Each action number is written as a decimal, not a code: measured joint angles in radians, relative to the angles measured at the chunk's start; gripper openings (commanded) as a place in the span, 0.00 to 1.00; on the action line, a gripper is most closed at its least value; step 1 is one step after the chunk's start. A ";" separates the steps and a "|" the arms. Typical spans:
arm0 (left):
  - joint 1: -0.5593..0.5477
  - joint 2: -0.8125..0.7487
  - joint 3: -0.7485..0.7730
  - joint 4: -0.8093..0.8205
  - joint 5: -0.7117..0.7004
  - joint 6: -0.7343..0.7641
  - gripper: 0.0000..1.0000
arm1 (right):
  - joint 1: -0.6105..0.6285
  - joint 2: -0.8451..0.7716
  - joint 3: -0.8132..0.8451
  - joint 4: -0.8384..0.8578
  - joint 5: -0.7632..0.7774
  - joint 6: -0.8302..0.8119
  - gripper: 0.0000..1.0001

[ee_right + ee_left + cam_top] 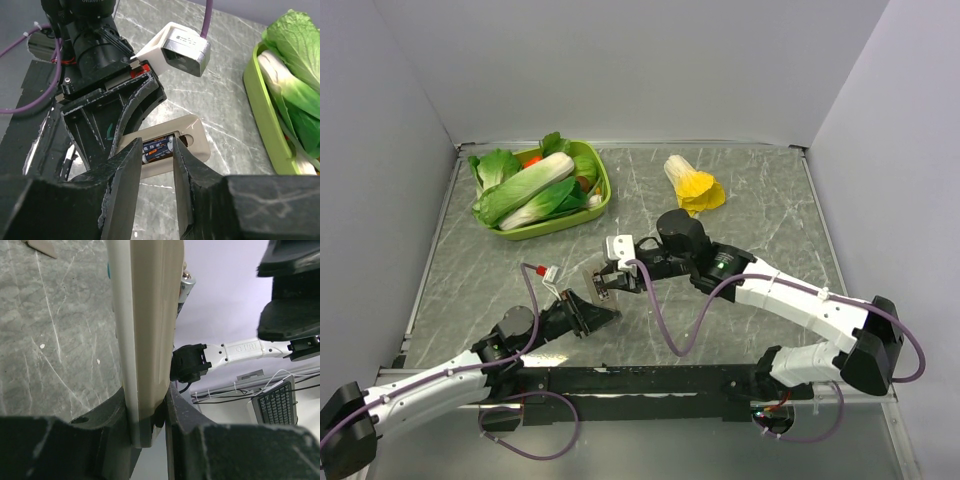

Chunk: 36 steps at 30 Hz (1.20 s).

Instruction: Load the batteries into the remote control

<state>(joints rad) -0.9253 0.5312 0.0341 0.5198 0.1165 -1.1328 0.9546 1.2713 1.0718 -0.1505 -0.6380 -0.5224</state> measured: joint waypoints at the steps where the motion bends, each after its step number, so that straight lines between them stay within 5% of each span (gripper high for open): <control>1: 0.000 -0.003 0.000 0.000 0.000 0.000 0.01 | 0.000 0.003 0.000 0.001 -0.002 0.000 0.38; 36: 0.000 -0.027 0.006 -0.003 0.018 0.011 0.01 | -0.011 0.102 0.030 0.026 -0.004 0.000 0.32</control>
<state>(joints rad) -0.9253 0.5037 0.0402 0.5167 0.1341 -1.1217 0.9436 1.3731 1.1015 -0.1242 -0.6422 -0.5224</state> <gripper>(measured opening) 0.290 0.318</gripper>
